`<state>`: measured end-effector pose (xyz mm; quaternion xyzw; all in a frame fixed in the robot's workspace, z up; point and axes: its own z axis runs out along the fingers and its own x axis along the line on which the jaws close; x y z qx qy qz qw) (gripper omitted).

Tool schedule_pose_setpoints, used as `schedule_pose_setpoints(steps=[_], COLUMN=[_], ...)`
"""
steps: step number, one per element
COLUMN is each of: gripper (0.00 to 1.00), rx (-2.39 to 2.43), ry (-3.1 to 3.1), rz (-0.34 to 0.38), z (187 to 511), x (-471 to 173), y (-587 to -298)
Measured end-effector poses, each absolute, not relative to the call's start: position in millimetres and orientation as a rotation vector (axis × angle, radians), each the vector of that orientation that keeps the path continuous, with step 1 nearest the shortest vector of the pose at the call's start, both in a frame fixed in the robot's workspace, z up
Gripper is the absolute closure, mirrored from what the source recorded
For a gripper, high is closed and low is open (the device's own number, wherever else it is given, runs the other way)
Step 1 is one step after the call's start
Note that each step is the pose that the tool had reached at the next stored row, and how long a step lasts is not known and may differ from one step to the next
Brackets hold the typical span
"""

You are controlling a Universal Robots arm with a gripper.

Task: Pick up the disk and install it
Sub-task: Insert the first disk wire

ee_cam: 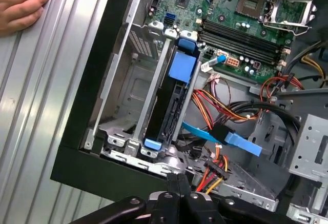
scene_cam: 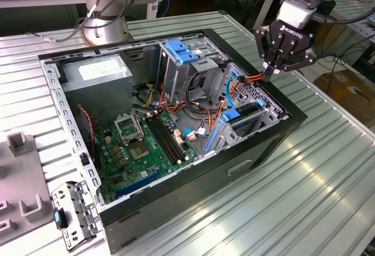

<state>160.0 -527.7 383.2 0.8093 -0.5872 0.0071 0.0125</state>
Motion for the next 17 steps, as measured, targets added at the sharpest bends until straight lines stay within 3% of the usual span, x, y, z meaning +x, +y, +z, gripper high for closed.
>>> schedule_pose_setpoints(steps=[17], gripper=[0.89], rx=[2.657], ry=[-1.629], rz=[0.026], z=[377.1], x=[168.0], y=[-518.8])
